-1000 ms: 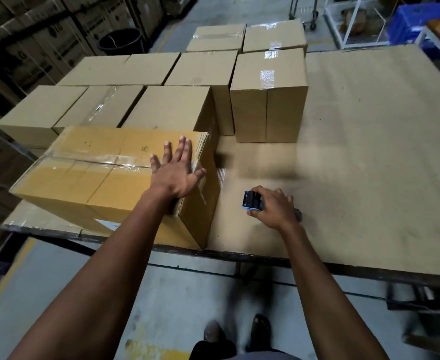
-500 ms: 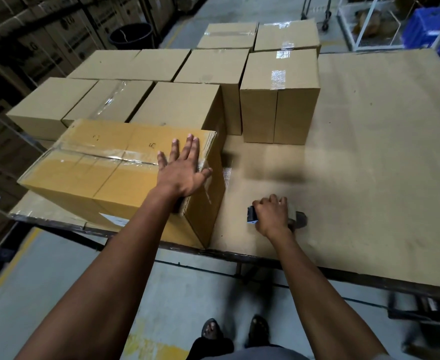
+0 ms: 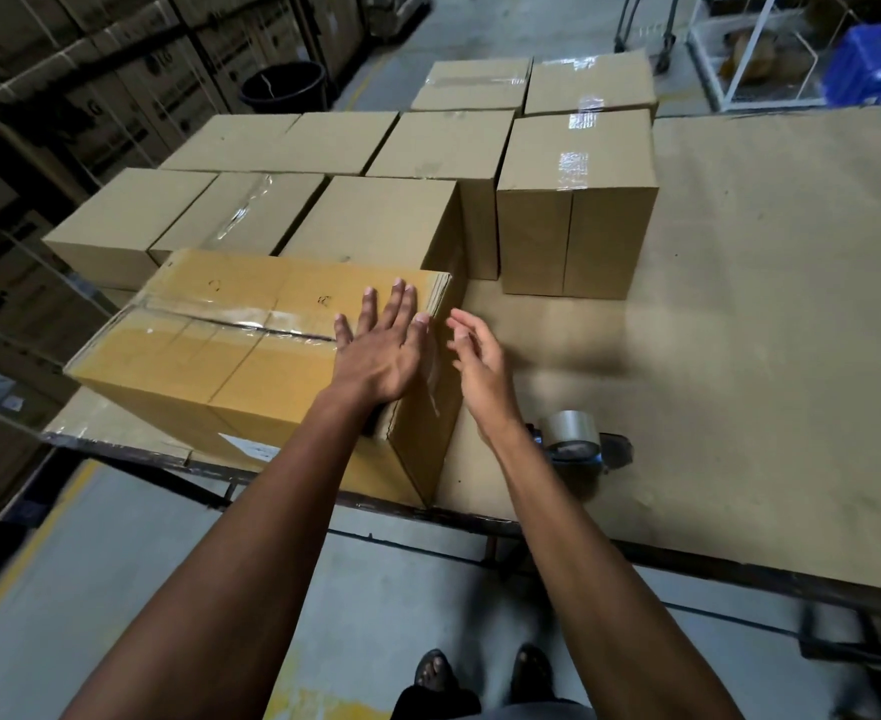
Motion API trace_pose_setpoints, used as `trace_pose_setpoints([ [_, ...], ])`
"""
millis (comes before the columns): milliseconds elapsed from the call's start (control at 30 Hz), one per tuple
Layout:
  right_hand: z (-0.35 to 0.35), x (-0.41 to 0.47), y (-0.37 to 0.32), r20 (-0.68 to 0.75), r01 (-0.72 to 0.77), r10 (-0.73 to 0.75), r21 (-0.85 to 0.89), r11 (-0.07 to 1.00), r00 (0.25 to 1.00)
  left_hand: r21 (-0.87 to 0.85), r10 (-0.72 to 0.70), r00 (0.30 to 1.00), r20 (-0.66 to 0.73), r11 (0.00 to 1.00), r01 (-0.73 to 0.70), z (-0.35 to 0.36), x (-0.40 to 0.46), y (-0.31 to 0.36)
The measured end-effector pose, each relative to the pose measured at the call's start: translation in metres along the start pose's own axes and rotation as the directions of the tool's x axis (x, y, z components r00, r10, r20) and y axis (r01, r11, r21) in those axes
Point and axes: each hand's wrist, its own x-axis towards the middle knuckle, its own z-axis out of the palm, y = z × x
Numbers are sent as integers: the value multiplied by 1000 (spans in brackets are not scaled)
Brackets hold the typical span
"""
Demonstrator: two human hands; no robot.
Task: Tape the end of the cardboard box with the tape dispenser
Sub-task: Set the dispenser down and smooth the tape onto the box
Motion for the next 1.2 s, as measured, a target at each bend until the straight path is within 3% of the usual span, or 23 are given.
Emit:
trace_pose_setpoints([
  [100,19,-4,-6,-94,-11,9,-15,1000,995,-79,-1,1000,-5,997,1,-3,0,-1],
  [233,48,-21,-15,-85,52,-75,-241,969,994,-143,0,1000,-6,990,0,-6,-1,-4],
  [433,62,-49,-1,50,156,-150,-161,974,987,-131,20,1000,-2,991,-20,-5,3,-10],
  [733,27,-68,52,215,-89,187,-396,914,959,-199,-13,1000,-6,980,11,1,8,-9],
  [800,23,-71,41,190,-88,170,-377,922,967,-194,-7,1000,-9,981,5,0,6,-9],
  [933,41,-69,-7,94,45,-22,-244,969,995,-167,3,1000,-5,986,-3,-2,4,-9],
  [1200,67,-86,-18,-27,-69,64,-207,976,998,-127,31,1000,-6,991,-31,-3,-1,-8],
])
